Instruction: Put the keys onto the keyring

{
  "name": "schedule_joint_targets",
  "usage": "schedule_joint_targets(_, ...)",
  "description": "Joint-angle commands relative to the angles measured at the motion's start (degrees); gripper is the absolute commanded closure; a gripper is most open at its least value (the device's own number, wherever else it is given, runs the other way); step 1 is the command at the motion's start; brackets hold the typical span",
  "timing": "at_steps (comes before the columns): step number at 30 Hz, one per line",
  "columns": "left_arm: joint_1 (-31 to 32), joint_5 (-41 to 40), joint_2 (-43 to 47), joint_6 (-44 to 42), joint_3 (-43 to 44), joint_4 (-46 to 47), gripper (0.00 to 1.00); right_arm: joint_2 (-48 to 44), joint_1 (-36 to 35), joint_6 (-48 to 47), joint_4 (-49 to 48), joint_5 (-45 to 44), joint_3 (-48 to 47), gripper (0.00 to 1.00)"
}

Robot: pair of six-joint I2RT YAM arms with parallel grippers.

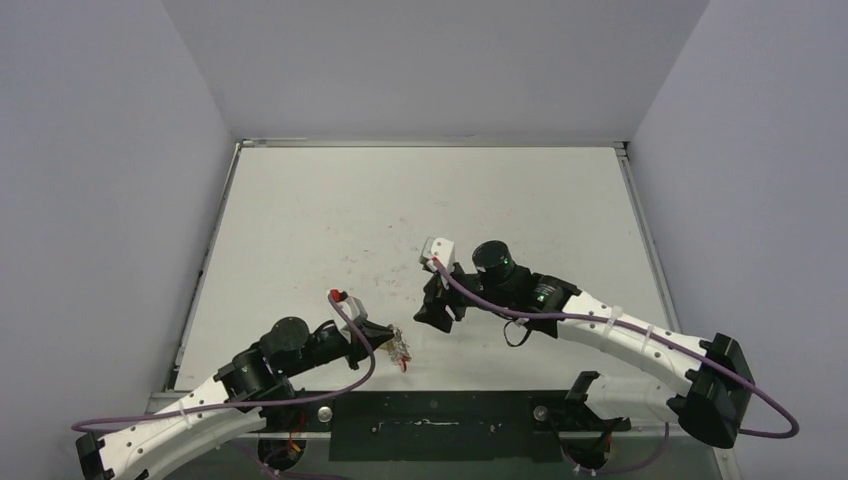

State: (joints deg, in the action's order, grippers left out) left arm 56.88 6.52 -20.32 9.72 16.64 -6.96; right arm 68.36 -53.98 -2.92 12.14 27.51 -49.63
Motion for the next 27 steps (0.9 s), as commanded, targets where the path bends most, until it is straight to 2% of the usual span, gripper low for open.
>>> schedule_joint_targets(1, -0.1, 0.54, 1.6, -1.23, 1.81, 1.53, 1.0, -5.51, 1.15, 4.61, -13.48, -0.09, 3.27, 0.39)
schedule_joint_targets(4, -0.14, 0.96, 2.07, -1.66, 1.66, 1.58, 1.0, -8.3, 1.28, 4.6, -19.81, 2.06, 6.8, 0.39)
schedule_joint_targets(11, -0.1, 4.18, 2.96, -3.34, 0.75, 3.14, 1.0, -12.67, 1.16, -3.0, -34.71, 9.99, 16.83, 0.39)
schedule_joint_targets(17, -0.11, 7.44, 3.7, -5.43, -0.76, 6.16, 1.0, -6.07, 1.09, -4.67, -34.92, 19.32, 13.73, 0.41)
schedule_joint_targets(24, -0.1, 8.83, 2.92, -5.84, -0.58, 8.46, 1.0, -0.79, -0.63, -3.66, -37.99, 22.74, 12.5, 0.6)
schedule_joint_targets(27, -0.08, 8.86, 2.83, -5.85, -0.56, 8.29, 1.0, -0.9, -1.01, -4.06, -38.23, 23.16, 13.15, 0.61)
